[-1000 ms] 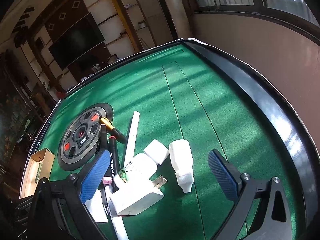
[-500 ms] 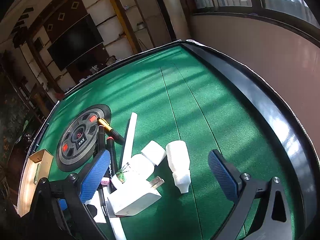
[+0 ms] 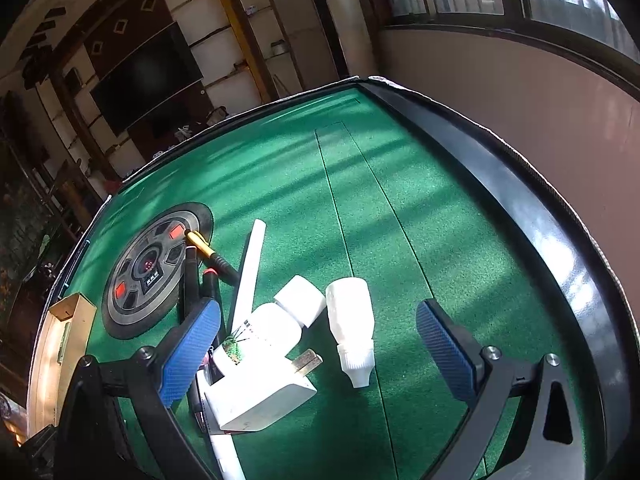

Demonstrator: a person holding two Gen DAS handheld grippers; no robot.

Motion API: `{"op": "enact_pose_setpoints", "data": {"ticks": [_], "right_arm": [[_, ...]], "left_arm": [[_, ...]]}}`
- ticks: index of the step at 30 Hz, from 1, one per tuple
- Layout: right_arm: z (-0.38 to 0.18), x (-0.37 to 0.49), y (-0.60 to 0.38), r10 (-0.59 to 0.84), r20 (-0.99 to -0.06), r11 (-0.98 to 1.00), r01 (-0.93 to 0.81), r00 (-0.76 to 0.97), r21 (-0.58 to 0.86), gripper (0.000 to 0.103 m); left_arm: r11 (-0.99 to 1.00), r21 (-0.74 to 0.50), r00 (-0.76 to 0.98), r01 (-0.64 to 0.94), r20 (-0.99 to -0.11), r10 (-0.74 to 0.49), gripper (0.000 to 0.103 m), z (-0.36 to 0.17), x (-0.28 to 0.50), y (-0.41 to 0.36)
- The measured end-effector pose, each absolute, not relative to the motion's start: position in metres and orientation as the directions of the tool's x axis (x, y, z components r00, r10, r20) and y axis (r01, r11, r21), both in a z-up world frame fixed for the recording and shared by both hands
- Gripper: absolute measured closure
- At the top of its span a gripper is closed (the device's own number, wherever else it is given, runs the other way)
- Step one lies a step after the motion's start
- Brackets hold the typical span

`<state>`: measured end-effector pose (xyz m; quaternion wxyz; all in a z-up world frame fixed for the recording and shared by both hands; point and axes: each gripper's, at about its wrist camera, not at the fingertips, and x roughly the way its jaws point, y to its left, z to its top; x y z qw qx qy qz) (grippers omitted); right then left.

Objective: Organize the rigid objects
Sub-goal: 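Grasp the white charger with the left tool while the right tool grasps a black marker, then carry the charger and black marker into the box and open both tools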

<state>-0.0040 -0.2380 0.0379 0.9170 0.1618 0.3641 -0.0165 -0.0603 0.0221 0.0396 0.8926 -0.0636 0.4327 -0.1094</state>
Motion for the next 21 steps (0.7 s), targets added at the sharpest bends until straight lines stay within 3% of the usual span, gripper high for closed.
{"op": "enact_pose_setpoints", "data": {"ticks": [5, 11, 13, 15, 21], "right_arm": [[0.043, -0.006, -0.234, 0.094, -0.685, 0.949, 0.144, 0.723, 0.281, 0.005], [0.082, 0.013, -0.172, 0.203, -0.725, 0.975, -0.065, 0.659, 0.214, 0.009], [0.079, 0.035, -0.145, 0.186, -0.777, 0.983, -0.114, 0.602, 0.147, 0.026], [0.067, 0.058, -0.122, 0.114, -0.825, 0.989, -0.139, 0.554, 0.044, 0.061], [0.033, 0.095, -0.092, 0.008, -0.869, 0.984, -0.157, 0.495, -0.080, 0.069]], "left_arm": [[0.944, -0.295, 0.654, 0.148, -0.687, -0.317, 0.053, 0.063, -0.089, 0.054], [0.923, -0.343, 0.695, 0.173, -0.621, -0.361, 0.053, 0.080, -0.114, 0.085], [0.915, -0.366, 0.700, 0.169, -0.609, -0.373, 0.053, 0.081, -0.119, 0.097], [0.912, -0.379, 0.708, 0.158, -0.600, -0.372, 0.053, 0.082, -0.125, 0.112], [0.919, -0.384, 0.744, 0.095, -0.586, -0.322, 0.054, 0.083, -0.131, 0.154]]}}
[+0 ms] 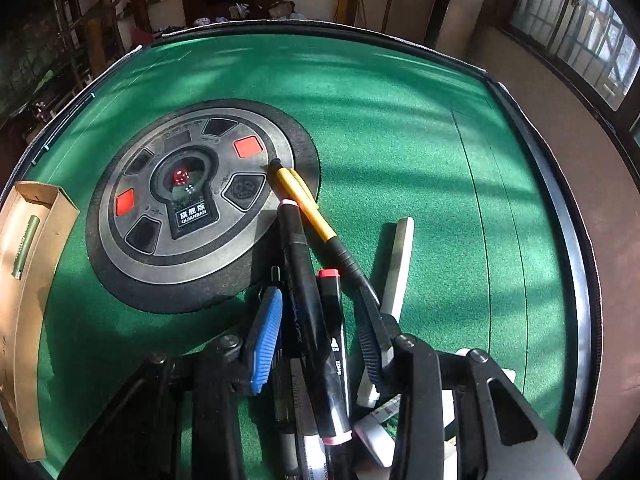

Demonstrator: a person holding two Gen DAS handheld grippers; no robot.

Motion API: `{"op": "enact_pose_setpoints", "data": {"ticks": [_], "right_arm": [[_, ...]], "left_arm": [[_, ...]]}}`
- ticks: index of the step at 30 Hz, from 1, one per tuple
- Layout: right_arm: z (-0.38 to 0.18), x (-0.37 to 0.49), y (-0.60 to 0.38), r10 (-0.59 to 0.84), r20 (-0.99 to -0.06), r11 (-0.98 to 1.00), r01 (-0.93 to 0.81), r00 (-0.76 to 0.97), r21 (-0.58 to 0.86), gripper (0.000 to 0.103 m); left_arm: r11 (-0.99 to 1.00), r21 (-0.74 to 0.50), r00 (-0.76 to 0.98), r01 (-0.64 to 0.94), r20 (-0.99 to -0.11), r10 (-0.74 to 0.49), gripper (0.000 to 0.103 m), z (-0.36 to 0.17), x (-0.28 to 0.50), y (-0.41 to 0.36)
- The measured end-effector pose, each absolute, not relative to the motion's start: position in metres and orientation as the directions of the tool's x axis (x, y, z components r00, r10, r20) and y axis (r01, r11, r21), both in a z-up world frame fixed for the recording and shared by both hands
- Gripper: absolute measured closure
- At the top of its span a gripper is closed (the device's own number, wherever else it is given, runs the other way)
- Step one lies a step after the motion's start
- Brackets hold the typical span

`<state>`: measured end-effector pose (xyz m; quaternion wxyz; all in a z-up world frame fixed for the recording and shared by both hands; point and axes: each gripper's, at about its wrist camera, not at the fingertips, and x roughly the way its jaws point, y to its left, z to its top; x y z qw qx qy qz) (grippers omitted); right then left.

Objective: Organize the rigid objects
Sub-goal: 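Carry the charger and black marker into the box and open both tools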

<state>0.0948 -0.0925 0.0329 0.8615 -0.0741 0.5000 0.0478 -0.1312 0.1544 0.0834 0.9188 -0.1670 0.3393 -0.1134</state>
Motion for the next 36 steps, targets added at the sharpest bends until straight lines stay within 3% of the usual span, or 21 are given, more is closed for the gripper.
{"op": "enact_pose_setpoints", "data": {"ticks": [1, 5, 10, 15, 23, 30, 36], "right_arm": [[0.031, 0.096, -0.092, 0.016, -0.862, 0.985, -0.157, 0.507, -0.074, 0.069], [0.032, 0.101, -0.096, 0.039, -0.865, 0.991, -0.130, 0.501, -0.030, 0.089], [0.043, 0.087, -0.115, 0.161, -0.854, 0.986, -0.109, 0.495, 0.122, 0.089], [0.072, 0.062, -0.129, 0.357, -0.781, 0.930, -0.117, 0.512, 0.348, 0.089], [0.098, 0.035, -0.048, 0.597, -0.690, 0.800, -0.242, 0.409, 0.549, 0.089], [0.074, 0.046, 0.067, 0.646, -0.704, 0.764, -0.255, 0.295, 0.593, 0.089], [0.050, 0.064, 0.136, 0.567, -0.780, 0.822, -0.247, 0.265, 0.514, 0.089]], "left_arm": [[0.919, -0.386, 0.748, 0.087, -0.583, -0.316, 0.054, 0.083, -0.131, 0.160], [0.914, -0.402, 0.759, 0.048, -0.580, -0.295, 0.054, 0.078, -0.128, 0.179], [0.912, -0.411, 0.769, 0.002, -0.582, -0.264, 0.054, 0.074, -0.129, 0.196], [0.916, -0.400, 0.785, -0.033, -0.578, -0.224, 0.054, 0.082, -0.128, 0.219], [0.937, -0.337, 0.738, -0.086, -0.654, -0.168, 0.054, 0.083, -0.066, 0.254], [0.944, -0.303, 0.669, -0.130, -0.729, -0.142, 0.053, 0.055, 0.001, 0.271], [0.936, -0.311, 0.639, -0.163, -0.757, -0.141, 0.053, 0.033, 0.035, 0.281]]}}
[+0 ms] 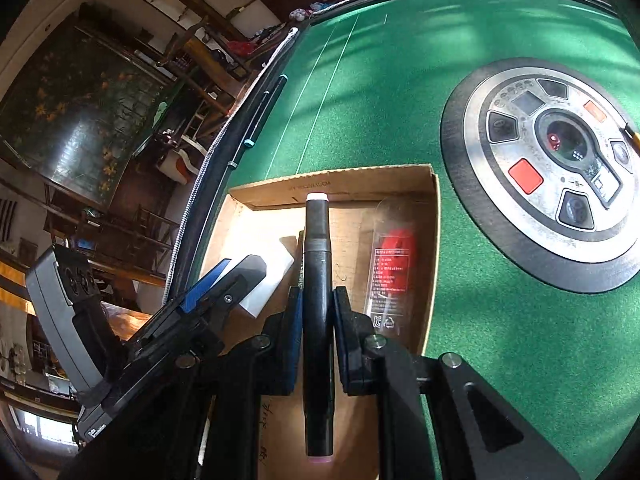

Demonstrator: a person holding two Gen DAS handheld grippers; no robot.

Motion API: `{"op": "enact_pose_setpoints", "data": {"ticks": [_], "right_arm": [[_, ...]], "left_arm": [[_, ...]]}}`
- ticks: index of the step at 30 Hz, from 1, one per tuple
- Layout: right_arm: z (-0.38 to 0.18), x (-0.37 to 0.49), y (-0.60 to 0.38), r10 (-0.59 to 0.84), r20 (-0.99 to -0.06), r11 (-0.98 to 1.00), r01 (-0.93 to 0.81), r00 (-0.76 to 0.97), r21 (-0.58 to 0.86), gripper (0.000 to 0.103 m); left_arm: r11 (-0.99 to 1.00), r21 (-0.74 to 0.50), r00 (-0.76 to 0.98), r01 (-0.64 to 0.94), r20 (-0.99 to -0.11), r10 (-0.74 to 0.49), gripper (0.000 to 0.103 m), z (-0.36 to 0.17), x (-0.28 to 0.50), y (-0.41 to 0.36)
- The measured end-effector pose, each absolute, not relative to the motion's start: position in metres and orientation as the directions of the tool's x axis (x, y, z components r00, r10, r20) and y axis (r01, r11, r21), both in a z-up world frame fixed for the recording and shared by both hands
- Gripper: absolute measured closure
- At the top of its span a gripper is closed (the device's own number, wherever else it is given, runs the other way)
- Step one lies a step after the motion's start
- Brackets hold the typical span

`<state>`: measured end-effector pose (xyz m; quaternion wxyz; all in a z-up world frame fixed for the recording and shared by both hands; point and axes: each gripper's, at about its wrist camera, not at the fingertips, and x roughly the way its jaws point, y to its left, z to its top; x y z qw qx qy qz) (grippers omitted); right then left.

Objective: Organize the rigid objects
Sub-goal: 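Carry the charger and black marker into the box and open both tools, then withdraw both tools from the box toward the remaining pens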

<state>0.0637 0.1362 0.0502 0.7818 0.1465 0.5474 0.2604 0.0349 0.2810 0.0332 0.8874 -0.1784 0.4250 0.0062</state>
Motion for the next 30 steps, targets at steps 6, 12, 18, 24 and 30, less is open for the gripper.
{"op": "enact_pose_setpoints", "data": {"ticks": [6, 12, 18, 24, 30], "right_arm": [[0.028, 0.079, 0.164, 0.478, -0.846, 0.871, -0.249, 0.237, 0.423, 0.087], [0.058, 0.062, 0.149, 0.463, -0.813, 0.877, -0.314, 0.354, 0.363, 0.060], [0.095, 0.006, 0.095, 0.453, -0.728, 0.882, -0.379, 0.515, 0.281, 0.054], [0.113, -0.072, 0.031, 0.386, -0.592, 0.918, -0.359, 0.707, 0.168, 0.026], [0.109, -0.097, -0.025, 0.339, -0.560, 0.940, -0.292, 0.756, 0.174, 0.019]], "left_arm": [[0.925, -0.328, 0.653, -0.193, -0.746, -0.129, 0.053, 0.036, 0.035, 0.289], [0.927, -0.323, 0.703, -0.190, -0.704, -0.101, 0.050, 0.068, -0.005, 0.286], [0.913, -0.379, 0.766, -0.152, -0.628, -0.134, 0.034, 0.107, -0.081, 0.265], [0.923, -0.368, 0.833, -0.115, -0.542, -0.112, 0.028, 0.126, -0.144, 0.216], [0.946, -0.280, 0.888, -0.165, -0.459, 0.019, 0.025, 0.129, -0.180, 0.174]]}}
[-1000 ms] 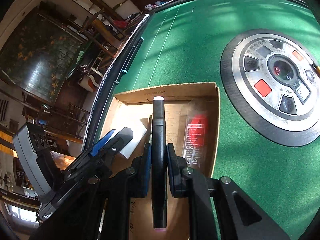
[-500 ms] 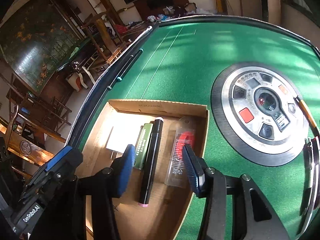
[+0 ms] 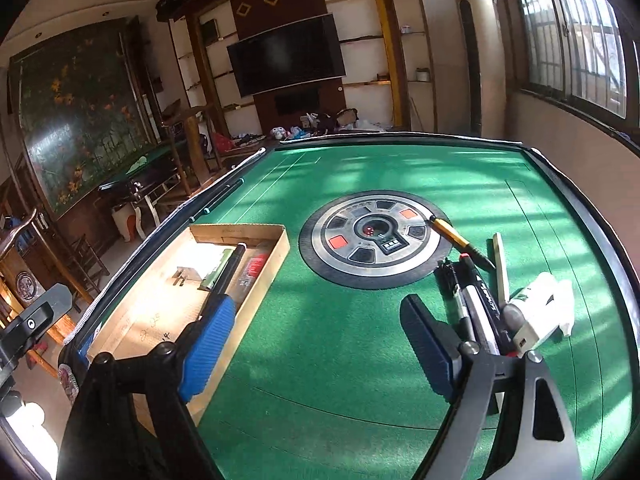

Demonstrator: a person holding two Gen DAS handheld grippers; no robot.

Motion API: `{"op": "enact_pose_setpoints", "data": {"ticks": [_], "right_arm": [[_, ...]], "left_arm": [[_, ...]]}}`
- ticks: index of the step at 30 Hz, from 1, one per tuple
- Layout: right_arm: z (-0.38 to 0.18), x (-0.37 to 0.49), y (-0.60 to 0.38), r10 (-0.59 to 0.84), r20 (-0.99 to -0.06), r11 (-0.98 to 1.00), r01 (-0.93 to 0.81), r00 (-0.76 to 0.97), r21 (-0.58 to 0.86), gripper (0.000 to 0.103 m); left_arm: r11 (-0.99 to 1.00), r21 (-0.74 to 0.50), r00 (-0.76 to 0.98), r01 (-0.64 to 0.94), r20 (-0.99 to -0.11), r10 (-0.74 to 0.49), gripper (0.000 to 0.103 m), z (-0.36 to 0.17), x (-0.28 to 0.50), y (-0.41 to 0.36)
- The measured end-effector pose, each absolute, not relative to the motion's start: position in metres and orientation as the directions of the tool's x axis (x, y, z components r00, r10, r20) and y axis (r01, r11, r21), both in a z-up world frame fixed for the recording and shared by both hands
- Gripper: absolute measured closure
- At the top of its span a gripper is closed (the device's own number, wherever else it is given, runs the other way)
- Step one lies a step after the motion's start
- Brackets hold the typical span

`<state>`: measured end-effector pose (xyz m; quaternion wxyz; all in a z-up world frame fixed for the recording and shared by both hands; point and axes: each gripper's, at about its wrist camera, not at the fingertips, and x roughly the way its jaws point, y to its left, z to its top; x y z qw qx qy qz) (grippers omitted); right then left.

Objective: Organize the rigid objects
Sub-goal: 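Withdraw both tools from the box toward the remaining pens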

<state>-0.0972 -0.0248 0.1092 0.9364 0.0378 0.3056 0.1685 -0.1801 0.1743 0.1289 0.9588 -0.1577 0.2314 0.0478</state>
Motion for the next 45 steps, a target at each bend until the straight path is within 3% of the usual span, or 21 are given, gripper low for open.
{"op": "enact_pose_setpoints", "data": {"ticks": [7, 9, 10, 16, 26, 30, 35, 40, 43, 45], "right_arm": [[0.108, -0.108, -0.071, 0.260, -0.524, 0.965, -0.205, 0.811, 0.162, 0.018], [0.103, -0.103, -0.083, 0.244, -0.534, 0.969, -0.188, 0.809, 0.158, 0.003], [0.100, -0.097, -0.091, 0.250, -0.548, 0.968, -0.184, 0.798, 0.172, 0.002], [0.077, -0.064, -0.166, 0.188, -0.653, 0.960, 0.002, 0.733, 0.279, 0.002], [0.075, -0.050, -0.229, 0.083, -0.681, 0.955, 0.136, 0.728, 0.262, 0.003], [0.087, -0.056, -0.227, 0.114, -0.667, 0.957, 0.098, 0.736, 0.272, 0.016], [0.097, -0.050, -0.228, 0.034, -0.689, 0.983, 0.101, 0.723, 0.155, 0.018], [0.079, 0.012, -0.218, 0.025, -0.783, 0.990, 0.092, 0.622, 0.105, 0.018], [0.063, 0.047, -0.188, 0.056, -0.829, 0.995, 0.036, 0.557, 0.091, 0.036], [0.055, 0.058, -0.165, 0.121, -0.852, 0.991, -0.008, 0.509, 0.136, 0.061]], "left_arm": [[0.961, -0.275, 0.852, 0.003, -0.502, -0.146, 0.024, 0.116, -0.184, 0.122], [0.965, -0.258, 0.836, 0.044, -0.519, -0.177, 0.024, 0.111, -0.185, 0.105], [0.966, -0.251, 0.829, 0.066, -0.524, -0.193, 0.024, 0.109, -0.186, 0.097], [0.970, -0.201, 0.801, 0.139, -0.553, -0.229, 0.024, 0.102, -0.188, 0.066], [0.966, -0.207, 0.782, 0.157, -0.571, -0.250, 0.024, 0.092, -0.179, 0.059], [0.959, -0.232, 0.759, 0.162, -0.592, -0.271, 0.024, 0.084, -0.175, 0.056], [0.940, -0.251, 0.717, 0.229, -0.610, -0.337, 0.024, 0.075, -0.167, 0.038], [0.933, -0.264, 0.706, 0.244, -0.611, -0.358, 0.024, 0.074, -0.167, 0.037], [0.934, -0.284, 0.723, 0.215, -0.597, -0.348, 0.024, 0.078, -0.167, 0.049], [0.934, -0.298, 0.733, 0.196, -0.588, -0.341, 0.024, 0.080, -0.166, 0.058]]}}
